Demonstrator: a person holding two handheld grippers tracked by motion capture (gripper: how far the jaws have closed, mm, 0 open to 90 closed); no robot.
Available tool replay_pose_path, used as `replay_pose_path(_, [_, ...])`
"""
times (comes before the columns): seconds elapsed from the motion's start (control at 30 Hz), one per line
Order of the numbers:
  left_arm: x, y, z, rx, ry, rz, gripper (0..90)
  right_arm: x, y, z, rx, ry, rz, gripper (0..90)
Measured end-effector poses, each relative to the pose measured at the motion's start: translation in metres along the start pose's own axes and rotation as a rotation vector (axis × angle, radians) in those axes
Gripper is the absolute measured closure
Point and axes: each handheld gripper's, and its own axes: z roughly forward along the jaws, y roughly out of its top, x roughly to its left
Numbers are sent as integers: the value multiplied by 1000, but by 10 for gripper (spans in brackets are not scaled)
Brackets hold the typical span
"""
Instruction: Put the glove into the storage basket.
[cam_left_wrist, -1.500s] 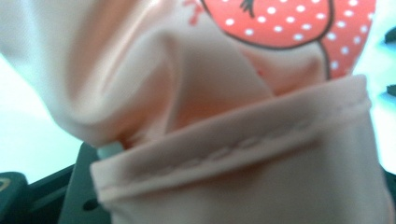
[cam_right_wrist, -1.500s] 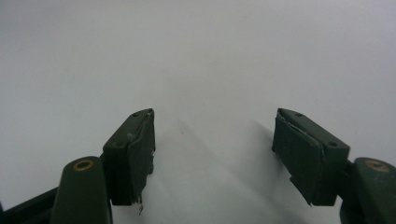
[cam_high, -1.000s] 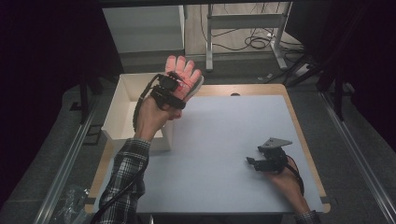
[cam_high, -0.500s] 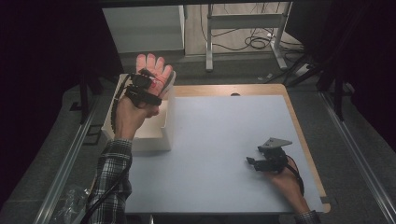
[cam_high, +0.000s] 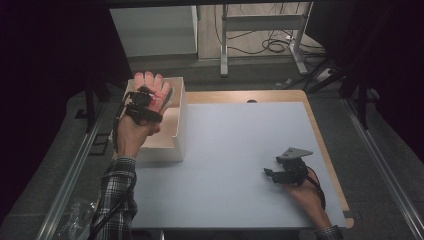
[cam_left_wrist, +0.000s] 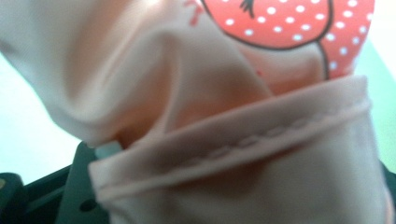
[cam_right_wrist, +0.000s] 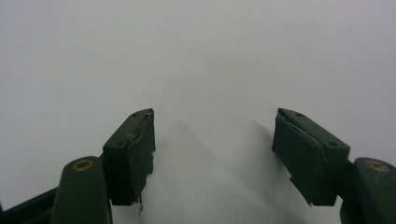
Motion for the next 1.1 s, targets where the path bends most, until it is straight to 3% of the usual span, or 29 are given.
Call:
replay_pose_path(0.53, [-13,12,67,75,2,-6,375,0,0,0,0,0,0,301])
replay_pose_path(0.77, [-16,16,84,138,17,-10,364,0,0,0,0,0,0,301])
replay_pose_path(1.1, [-21,16,109,200,-6,-15,325,0,0,0,0,0,0,301])
